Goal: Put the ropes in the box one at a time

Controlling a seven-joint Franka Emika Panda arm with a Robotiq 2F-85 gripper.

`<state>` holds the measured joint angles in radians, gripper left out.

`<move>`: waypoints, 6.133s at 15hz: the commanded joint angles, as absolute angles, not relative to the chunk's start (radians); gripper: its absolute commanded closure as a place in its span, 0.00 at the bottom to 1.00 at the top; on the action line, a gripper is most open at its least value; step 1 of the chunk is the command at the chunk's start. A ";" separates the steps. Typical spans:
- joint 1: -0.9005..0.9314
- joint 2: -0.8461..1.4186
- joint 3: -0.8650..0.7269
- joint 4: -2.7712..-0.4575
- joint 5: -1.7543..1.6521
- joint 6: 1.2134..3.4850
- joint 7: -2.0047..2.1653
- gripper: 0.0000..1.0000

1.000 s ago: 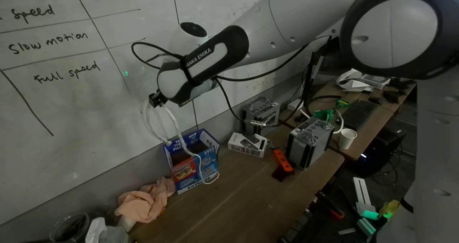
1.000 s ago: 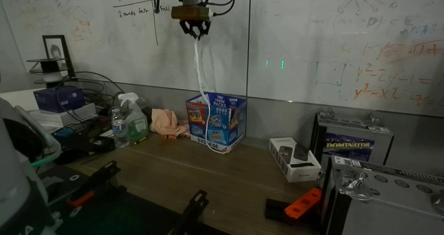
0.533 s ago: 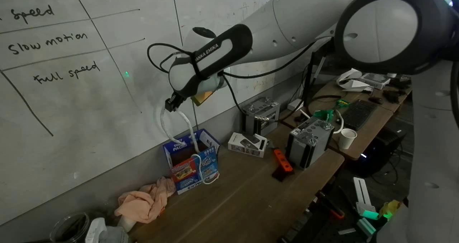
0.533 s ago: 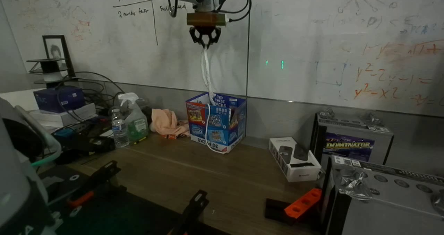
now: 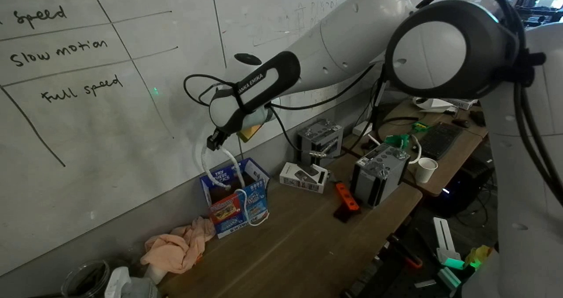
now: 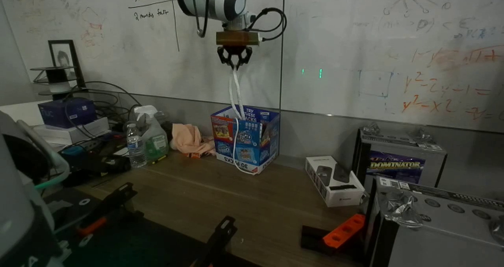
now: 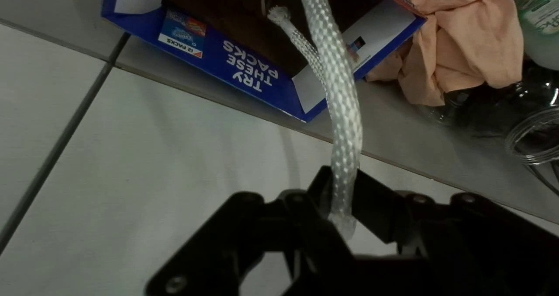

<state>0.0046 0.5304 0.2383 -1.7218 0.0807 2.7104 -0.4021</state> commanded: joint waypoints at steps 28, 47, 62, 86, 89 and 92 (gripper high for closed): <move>0.034 0.434 0.165 -2.164 0.071 2.620 -0.240 0.00; 0.252 0.951 0.036 -1.917 0.028 3.187 -0.002 0.00; 0.332 1.227 -0.134 -1.528 0.046 3.169 0.090 0.00; 0.355 1.246 -0.178 -1.488 0.024 3.092 0.107 0.00; 0.356 1.246 -0.182 -1.487 0.021 3.087 0.107 0.00; 0.355 1.245 -0.183 -1.488 0.014 3.083 0.106 0.26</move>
<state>0.3414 1.2276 -0.1597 -1.5256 0.0341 3.0962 0.0885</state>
